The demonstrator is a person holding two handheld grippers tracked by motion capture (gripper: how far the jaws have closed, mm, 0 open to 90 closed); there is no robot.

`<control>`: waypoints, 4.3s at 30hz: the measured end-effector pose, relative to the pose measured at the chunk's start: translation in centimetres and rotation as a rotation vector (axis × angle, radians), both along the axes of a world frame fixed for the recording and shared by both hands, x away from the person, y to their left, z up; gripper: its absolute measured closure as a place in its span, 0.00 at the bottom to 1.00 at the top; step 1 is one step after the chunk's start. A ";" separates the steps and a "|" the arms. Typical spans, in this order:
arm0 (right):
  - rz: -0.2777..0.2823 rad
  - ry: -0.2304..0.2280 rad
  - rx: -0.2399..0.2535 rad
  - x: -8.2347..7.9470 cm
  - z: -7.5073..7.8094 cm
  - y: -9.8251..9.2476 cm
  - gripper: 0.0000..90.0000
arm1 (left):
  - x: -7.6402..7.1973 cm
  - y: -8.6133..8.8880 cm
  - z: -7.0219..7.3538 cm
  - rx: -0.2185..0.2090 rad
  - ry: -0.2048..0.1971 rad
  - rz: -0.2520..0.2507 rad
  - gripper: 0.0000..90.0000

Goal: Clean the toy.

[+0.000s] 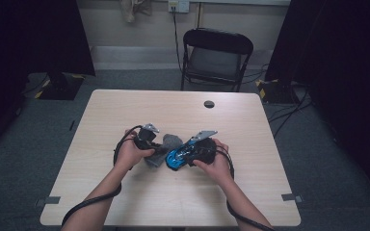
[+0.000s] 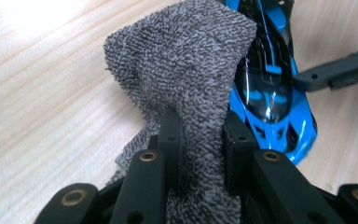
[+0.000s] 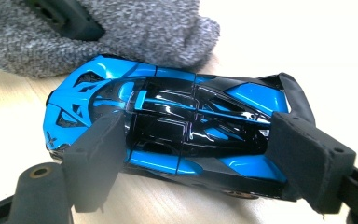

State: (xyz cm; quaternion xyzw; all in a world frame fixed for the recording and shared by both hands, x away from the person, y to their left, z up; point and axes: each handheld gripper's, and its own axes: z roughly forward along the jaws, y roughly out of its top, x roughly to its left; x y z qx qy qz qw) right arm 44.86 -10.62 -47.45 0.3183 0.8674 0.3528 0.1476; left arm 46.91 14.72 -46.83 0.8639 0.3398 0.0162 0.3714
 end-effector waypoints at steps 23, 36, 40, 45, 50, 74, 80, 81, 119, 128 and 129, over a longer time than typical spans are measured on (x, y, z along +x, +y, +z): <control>-0.002 0.002 -0.004 -0.1 0.0 0.1 0.22 | 2.9 -1.0 1.9 -0.007 -0.046 0.029 0.82; 0.001 -0.001 -0.001 -0.1 0.0 0.0 0.22 | 5.3 -4.6 1.0 0.005 -0.054 0.024 0.81; 0.001 0.000 -0.001 0.0 0.0 0.0 0.22 | 5.6 -5.4 0.3 0.017 -0.054 0.031 0.81; 0.000 -0.002 0.000 -0.1 0.0 0.0 0.21 | 5.6 -5.9 -0.3 0.004 -0.052 0.031 0.80; 0.000 -0.001 -0.001 0.0 0.0 0.0 0.21 | 5.3 -5.9 -0.4 -0.008 -0.040 0.023 0.80; 0.003 -0.001 -0.002 0.0 0.0 0.0 0.21 | 4.2 -5.1 -0.2 -0.016 -0.036 -0.024 0.81; 0.003 -0.001 -0.001 0.0 0.0 0.0 0.21 | 3.9 -4.4 -0.2 -0.026 -0.017 -0.018 0.81; 0.002 -0.003 0.000 0.0 0.0 0.0 0.21 | 3.9 -4.3 -0.2 -0.021 -0.019 -0.023 0.81; 0.020 -0.003 0.001 -0.3 0.0 0.4 0.22 | -0.7 1.0 0.0 -0.033 0.003 -0.005 0.81; 0.019 -0.003 0.000 -0.3 0.0 0.4 0.22 | -1.7 2.1 0.5 -0.006 0.006 -0.017 0.81; 0.019 -0.003 0.000 -0.3 0.0 0.4 0.22 | -1.7 2.3 0.6 -0.007 0.002 -0.016 0.81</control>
